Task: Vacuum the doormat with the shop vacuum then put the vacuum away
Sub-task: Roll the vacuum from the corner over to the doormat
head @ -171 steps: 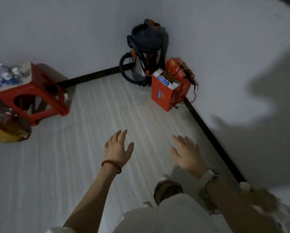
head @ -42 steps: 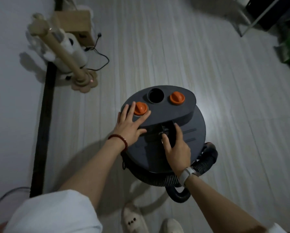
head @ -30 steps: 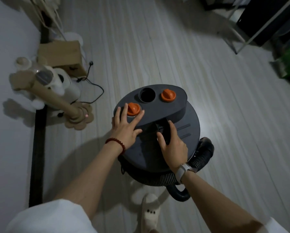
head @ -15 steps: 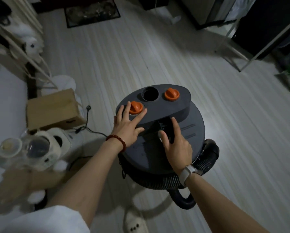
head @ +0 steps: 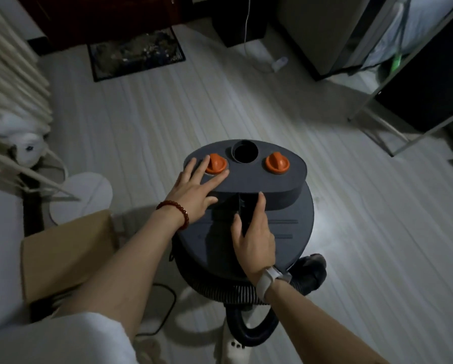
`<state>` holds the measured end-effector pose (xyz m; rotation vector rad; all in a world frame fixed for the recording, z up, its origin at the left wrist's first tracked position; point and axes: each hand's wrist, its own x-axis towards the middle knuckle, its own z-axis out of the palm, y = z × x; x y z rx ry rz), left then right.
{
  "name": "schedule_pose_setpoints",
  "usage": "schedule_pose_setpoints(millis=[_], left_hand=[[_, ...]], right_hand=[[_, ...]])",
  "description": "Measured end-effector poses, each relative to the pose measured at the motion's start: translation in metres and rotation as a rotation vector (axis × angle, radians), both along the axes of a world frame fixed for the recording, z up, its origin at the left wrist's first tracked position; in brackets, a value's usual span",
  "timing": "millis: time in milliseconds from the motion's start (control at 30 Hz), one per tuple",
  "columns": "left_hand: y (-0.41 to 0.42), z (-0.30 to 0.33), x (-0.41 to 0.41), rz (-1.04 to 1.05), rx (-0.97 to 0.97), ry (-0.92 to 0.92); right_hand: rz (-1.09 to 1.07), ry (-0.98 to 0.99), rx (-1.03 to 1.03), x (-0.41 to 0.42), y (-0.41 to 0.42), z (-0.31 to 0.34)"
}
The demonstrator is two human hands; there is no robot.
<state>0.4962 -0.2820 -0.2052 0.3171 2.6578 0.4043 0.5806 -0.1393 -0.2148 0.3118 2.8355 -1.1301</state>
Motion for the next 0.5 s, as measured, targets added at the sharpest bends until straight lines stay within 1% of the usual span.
schedule_pose_setpoints(millis=[200, 367, 500], left_hand=[[-0.014, 0.000, -0.136, -0.020, 0.046, 0.010], [-0.017, -0.004, -0.252, -0.067, 0.034, 0.080], [-0.010, -0.004, -0.348, -0.104, 0.056, 0.089]], right_hand=[[-0.056, -0.030, -0.036, -0.131, -0.019, 0.002], [-0.116, -0.023, -0.009, -0.244, -0.025, 0.002], [-0.167, -0.009, 0.006, -0.334, -0.023, 0.002]])
